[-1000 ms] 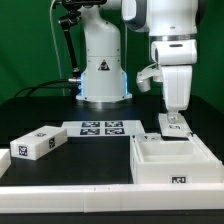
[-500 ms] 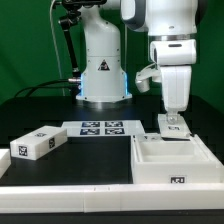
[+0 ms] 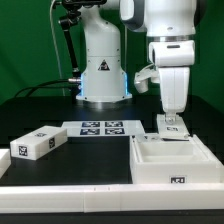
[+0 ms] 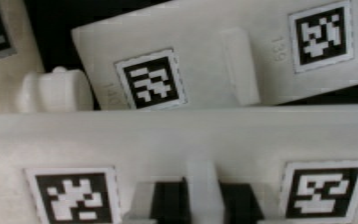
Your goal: Assemble cabinet
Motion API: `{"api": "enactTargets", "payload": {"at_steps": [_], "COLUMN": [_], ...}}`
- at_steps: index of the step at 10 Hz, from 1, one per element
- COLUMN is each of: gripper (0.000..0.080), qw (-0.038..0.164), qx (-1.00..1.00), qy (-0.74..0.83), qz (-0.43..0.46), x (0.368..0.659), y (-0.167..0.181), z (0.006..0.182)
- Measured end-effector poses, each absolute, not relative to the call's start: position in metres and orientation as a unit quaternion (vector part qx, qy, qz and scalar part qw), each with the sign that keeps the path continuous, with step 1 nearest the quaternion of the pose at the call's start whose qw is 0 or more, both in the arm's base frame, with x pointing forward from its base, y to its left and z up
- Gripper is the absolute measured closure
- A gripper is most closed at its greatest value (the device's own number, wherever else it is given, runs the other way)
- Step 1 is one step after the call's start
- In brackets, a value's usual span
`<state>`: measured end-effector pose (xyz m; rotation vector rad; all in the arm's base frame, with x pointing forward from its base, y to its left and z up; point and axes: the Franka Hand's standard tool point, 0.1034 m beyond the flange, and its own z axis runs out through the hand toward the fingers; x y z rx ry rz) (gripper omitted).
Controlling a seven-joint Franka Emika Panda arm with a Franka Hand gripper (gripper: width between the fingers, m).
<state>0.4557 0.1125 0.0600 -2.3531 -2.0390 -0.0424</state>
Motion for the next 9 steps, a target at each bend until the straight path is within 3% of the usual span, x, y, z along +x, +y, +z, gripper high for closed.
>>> {"api": "enactTargets", "payload": {"at_steps": [9], "gripper": [0.0729], "qw": [0.017], "qx": [-0.749], "qy": [-0.662], "qz": [-0.008], "x": [0.4615], "y": [0.116], "z": [0.0602]}}
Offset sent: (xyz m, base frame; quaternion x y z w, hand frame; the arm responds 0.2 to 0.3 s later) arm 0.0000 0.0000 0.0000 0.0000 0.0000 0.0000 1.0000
